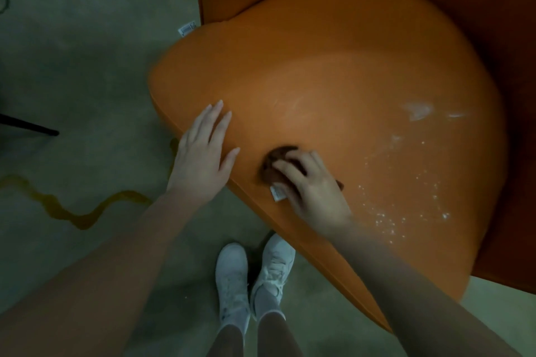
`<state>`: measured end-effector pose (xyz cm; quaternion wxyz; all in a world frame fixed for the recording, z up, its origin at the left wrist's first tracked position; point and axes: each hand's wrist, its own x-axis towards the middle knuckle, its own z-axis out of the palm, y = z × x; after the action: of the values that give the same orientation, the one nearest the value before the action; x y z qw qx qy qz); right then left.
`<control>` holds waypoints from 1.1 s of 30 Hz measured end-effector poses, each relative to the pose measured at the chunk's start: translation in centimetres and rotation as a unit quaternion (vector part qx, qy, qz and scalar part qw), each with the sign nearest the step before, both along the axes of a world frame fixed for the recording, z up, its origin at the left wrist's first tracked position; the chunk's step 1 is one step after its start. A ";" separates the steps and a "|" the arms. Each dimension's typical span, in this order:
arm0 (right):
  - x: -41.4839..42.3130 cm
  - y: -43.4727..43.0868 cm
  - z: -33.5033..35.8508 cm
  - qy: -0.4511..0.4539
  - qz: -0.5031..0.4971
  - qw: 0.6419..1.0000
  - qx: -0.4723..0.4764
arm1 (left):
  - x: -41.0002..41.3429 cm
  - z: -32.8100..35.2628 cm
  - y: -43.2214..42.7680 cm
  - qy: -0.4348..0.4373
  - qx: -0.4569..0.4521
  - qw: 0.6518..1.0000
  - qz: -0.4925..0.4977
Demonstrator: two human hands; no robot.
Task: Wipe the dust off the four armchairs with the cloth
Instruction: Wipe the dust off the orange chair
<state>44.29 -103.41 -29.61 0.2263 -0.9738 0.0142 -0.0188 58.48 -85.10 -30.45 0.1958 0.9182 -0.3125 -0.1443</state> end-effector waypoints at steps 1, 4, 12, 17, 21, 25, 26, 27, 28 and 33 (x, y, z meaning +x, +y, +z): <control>-1.0 -0.5 0.1 0.004 0.006 1.000 -0.006 | 0.0 0.1 -0.1 -0.001 0.003 1.000 -0.002; -1.9 -2.8 0.1 -0.021 -0.094 0.995 -0.024 | 0.0 0.7 -0.7 0.002 0.004 1.000 -0.015; 0.8 -2.5 -0.3 -0.051 -0.196 0.979 -0.010 | -1.5 0.9 -4.9 -0.003 -0.016 0.997 -0.075; -4.6 -3.0 0.2 -0.028 -0.098 0.995 -0.001 | -2.4 0.6 -5.9 -0.013 0.008 0.993 -0.118; -5.6 -6.4 0.0 -0.045 -0.272 0.961 -0.028 | -2.7 0.5 -6.0 -0.015 0.034 0.992 -0.119; -3.7 -6.0 0.2 -0.033 -0.373 0.927 -0.002 | -2.8 1.0 -6.1 -0.014 0.051 0.991 -0.121; -3.3 -5.0 0.3 -0.033 -0.351 0.936 0.006 | -2.8 1.1 -6.2 -0.012 0.054 0.992 -0.118; -3.0 -3.9 0.4 -0.032 -0.312 0.949 0.013 | -2.9 1.2 -6.2 -0.011 0.055 0.992 -0.113; -3.1 -2.7 0.5 -0.030 -0.264 0.964 0.018 | -2.9 1.3 -6.3 -0.010 0.056 0.992 -0.111; -7.3 -0.7 0.7 0.000 -0.113 0.993 0.021 | -3.0 1.7 -6.5 -0.002 0.063 0.992 -0.108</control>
<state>37.02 -104.11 -28.87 0.2429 -0.9610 0.1242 -0.0441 55.48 -91.63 -28.73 0.1202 0.8901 -0.4001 -0.1822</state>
